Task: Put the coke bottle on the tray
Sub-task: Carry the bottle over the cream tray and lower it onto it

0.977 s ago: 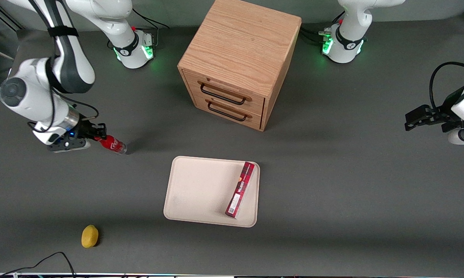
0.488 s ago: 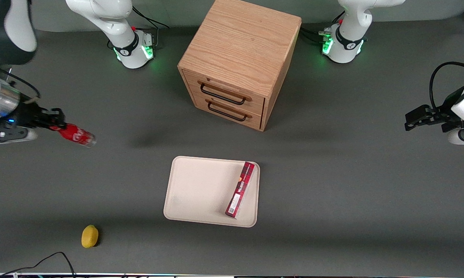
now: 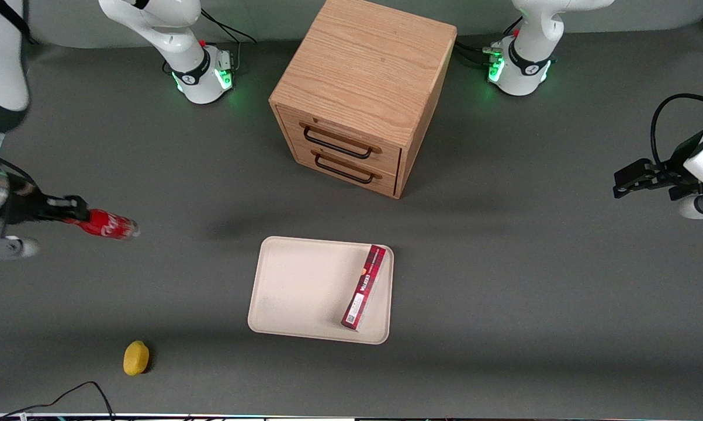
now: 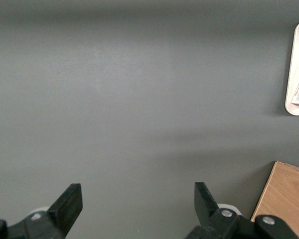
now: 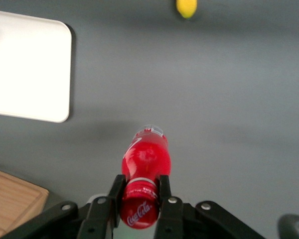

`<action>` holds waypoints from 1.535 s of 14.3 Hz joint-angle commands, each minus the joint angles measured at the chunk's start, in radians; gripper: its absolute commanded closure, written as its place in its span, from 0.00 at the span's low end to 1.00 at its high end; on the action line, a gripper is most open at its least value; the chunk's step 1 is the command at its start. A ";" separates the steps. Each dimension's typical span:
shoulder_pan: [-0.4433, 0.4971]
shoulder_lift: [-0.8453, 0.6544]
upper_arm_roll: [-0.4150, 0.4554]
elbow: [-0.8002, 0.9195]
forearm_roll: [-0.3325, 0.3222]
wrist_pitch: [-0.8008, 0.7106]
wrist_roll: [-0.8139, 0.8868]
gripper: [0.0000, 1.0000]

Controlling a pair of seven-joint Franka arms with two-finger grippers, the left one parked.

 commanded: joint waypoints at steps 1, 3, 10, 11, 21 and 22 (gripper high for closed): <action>0.135 0.178 -0.010 0.177 -0.026 0.016 0.164 1.00; 0.218 0.258 -0.016 0.203 -0.026 0.119 0.305 1.00; 0.390 0.425 -0.104 0.221 -0.023 0.449 0.519 1.00; 0.393 0.439 -0.105 0.220 -0.023 0.473 0.521 1.00; 0.391 0.470 -0.105 0.139 -0.015 0.566 0.562 0.96; 0.391 0.470 -0.105 0.137 -0.015 0.566 0.577 0.75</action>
